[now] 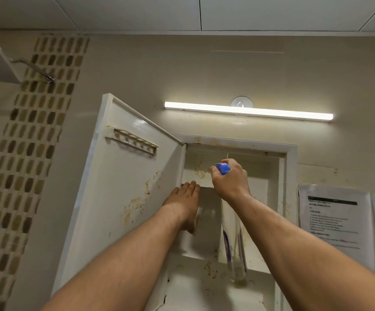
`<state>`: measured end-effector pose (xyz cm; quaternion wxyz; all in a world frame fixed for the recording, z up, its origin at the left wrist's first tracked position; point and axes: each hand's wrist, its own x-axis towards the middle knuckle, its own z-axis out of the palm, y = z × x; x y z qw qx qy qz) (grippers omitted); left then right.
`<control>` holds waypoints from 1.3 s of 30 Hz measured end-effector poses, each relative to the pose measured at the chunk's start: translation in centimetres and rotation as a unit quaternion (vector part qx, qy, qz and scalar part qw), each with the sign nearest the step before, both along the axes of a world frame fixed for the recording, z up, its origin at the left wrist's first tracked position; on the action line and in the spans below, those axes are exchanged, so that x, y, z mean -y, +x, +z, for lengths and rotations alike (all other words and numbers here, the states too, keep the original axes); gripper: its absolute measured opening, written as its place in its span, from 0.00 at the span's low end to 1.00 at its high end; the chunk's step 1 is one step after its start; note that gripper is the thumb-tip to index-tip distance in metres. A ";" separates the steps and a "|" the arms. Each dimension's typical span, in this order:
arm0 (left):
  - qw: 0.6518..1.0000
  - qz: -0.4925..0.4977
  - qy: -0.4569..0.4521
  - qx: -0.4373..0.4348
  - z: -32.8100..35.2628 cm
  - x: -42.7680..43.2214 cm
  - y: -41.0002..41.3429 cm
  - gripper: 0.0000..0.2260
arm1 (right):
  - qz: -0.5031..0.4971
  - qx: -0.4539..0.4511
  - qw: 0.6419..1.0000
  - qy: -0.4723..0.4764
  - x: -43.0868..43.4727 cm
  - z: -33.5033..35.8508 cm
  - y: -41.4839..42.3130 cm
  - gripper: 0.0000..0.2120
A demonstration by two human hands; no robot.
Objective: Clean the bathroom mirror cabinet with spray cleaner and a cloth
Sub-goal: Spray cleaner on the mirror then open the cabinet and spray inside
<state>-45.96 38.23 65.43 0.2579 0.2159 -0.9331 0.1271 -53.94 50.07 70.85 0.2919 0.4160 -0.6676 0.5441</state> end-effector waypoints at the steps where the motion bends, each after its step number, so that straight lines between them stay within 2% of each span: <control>1: 1.000 -0.002 0.006 0.006 0.0 0.1 -0.1 0.59 | -0.007 0.002 1.000 0.011 0.2 0.0 -0.2 0.10; 10: 1.000 -0.015 0.002 -0.023 -1.2 1.0 -1.0 0.59 | -0.022 -0.018 0.999 -0.045 1.0 -1.4 -0.6 0.13; 14: 0.998 -0.029 0.003 -0.048 -1.7 1.3 -1.1 0.58 | -0.011 0.012 0.999 -0.047 0.4 -2.5 -0.4 0.10; 19: 0.992 -0.054 0.005 -0.115 -5.3 1.5 -0.8 0.57 | 0.009 0.063 0.998 -0.019 0.2 -8.4 -0.5 0.09; 26: 0.997 -0.040 0.020 -0.064 -12.5 1.1 -0.9 0.60 | 0.001 0.069 0.998 0.012 0.1 -14.8 -0.2 0.12; 31: 0.998 -0.022 0.015 -0.054 -13.9 1.2 -0.7 0.59 | 0.019 0.077 0.997 0.003 0.1 -15.6 0.5 0.14; 39: 0.999 -0.011 0.027 -0.034 -15.9 1.0 0.1 0.58 | -0.013 0.113 0.992 0.061 -0.2 -18.6 1.2 0.15</control>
